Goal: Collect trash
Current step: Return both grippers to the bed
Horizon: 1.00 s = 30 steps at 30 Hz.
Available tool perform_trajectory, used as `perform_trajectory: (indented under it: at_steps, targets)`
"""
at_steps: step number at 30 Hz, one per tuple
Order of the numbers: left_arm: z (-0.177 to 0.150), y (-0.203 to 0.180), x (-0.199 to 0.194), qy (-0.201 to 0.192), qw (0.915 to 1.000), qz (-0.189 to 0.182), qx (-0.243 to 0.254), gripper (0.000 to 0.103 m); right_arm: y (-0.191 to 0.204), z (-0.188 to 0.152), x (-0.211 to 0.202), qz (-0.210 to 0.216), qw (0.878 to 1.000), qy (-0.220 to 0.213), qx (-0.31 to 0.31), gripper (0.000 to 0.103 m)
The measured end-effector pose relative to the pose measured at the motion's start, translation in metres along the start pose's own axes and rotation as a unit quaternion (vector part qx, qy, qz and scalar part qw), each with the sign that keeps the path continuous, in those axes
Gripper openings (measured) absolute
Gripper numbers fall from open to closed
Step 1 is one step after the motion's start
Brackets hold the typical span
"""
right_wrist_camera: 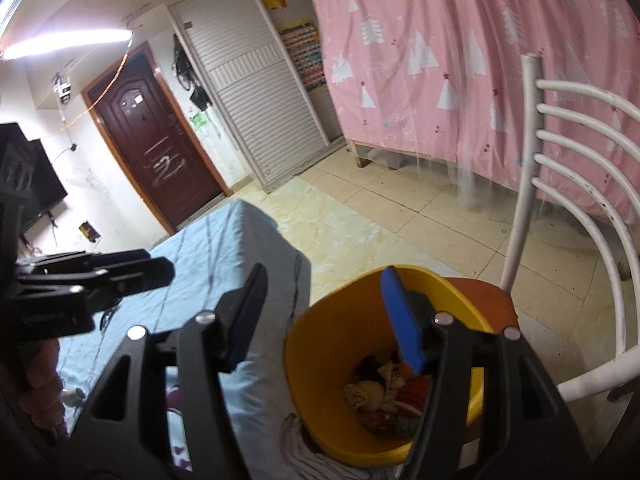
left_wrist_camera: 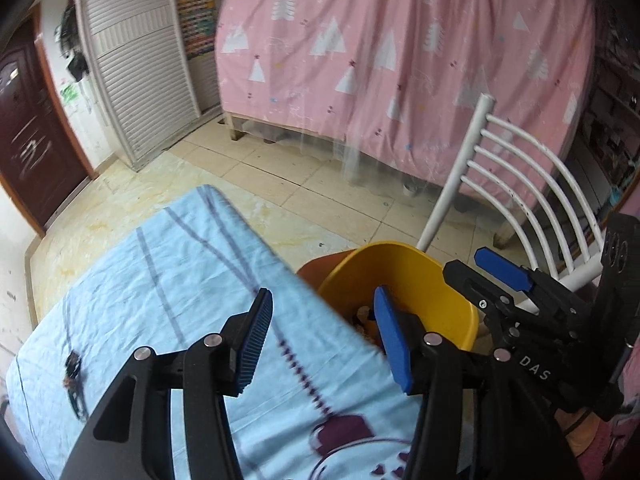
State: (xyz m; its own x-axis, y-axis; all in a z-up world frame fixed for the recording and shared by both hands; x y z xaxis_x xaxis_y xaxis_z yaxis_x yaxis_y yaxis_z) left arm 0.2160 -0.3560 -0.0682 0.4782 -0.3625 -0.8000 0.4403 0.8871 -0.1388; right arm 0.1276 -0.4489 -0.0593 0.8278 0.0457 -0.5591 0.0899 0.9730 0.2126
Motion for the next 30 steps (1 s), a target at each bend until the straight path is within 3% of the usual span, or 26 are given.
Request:
perform_trajectory:
  at_steps: [17, 30]
  targets:
    - [-0.015, 0.114, -0.074, -0.056, 0.9952, 0.044, -0.067, 0.045, 0.112, 0.019, 0.023, 0.063, 0.994, 0.016, -0.091, 0.057]
    - [-0.049, 0.206, -0.111, -0.069, 0.9876, 0.087, -0.111, 0.048, 0.185, 0.018, 0.041, 0.11, 0.982, 0.038, -0.15, 0.057]
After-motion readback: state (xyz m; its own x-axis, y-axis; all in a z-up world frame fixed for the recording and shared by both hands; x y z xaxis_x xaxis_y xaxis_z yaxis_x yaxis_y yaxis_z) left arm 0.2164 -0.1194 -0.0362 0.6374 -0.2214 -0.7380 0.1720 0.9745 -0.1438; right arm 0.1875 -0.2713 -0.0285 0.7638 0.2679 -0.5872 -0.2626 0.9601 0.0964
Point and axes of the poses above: each gripper's, at about its wrist camera, not at the fingertips, and x roughly the way its jaws point, y to its left, z to its top, the point moved 7 cm from there along x, roughly the way its jaws point, and after that the axes turned 14 degrees about -x, right-handed, at the moved point
